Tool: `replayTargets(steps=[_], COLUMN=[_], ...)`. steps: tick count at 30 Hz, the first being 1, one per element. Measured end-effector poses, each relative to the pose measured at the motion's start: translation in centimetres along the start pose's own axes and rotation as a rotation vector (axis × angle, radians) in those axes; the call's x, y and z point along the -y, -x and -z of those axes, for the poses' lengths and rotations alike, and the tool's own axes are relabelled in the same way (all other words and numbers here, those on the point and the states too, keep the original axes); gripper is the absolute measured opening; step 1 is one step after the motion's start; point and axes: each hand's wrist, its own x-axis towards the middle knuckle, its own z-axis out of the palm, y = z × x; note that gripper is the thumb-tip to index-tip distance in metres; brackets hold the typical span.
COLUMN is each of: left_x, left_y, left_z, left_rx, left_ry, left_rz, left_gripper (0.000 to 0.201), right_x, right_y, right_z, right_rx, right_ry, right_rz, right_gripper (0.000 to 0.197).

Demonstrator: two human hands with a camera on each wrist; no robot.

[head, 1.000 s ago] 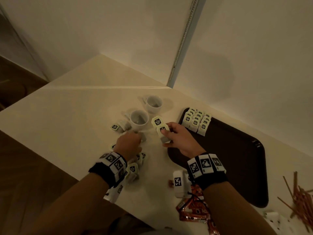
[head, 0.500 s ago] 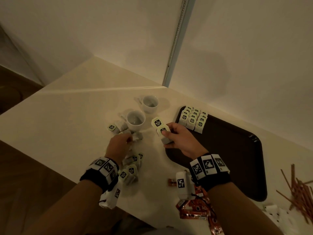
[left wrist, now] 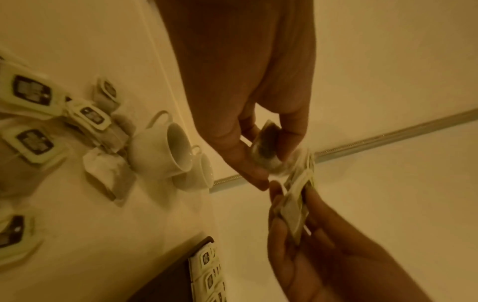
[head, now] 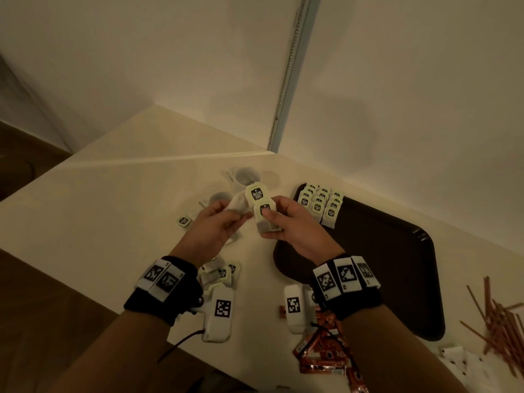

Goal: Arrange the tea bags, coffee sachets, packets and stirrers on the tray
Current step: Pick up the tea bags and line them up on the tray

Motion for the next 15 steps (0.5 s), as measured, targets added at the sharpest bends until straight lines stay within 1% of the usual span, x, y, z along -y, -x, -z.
replayTargets(steps=[3,4,5,7,9,10,11,13,15], left_x=[0.4,0.4,0.4,0.4,0.3,0.3,0.4,0.6,0.8], left_y=[-0.2,-0.3,-0.4,-0.7,-0.8,-0.7,-0.7,-0.8,-1.2], left_z=[-1.2,-1.6,-2.0,-2.6,-3.2,-3.6,-4.1,-5.1,-5.7], left_rx=[0.092,0.112,0.128,0.156,0.231,0.268,0.279,0.242,0.181], left_ry=[-0.188,-0.200,-0.169,-0.020,0.125,0.161,0.155,0.105,0.065], left_rz=[0.052,0.063,0.070,0.087,0.106,0.107,0.101,0.086,0.076], left_gripper=[0.023,0.027,0.032,0.039,0.042,0.040,0.034,0.024,0.025], right_x=[1.1,1.3,1.5,1.8,1.9,1.9,1.9,2.0,2.0], right_y=[0.3,0.4,0.6,0.9,1.1,1.2,1.3,1.4,1.4], right_z=[0.3,0.5,0.7,1.0,1.2,1.3,1.3,1.4,1.6], right_rx=[-0.011,-0.020,-0.032,-0.059,-0.090,-0.105,-0.118,-0.145,-0.172], right_ry=[0.105,0.122,0.129,0.136,0.153,0.160,0.168,0.203,0.251], right_rz=[0.072,0.088,0.098,0.115,0.129,0.137,0.147,0.174,0.184], right_gripper=[0.017,0.019,0.020,0.021,0.022,0.022,0.022,0.020,0.014])
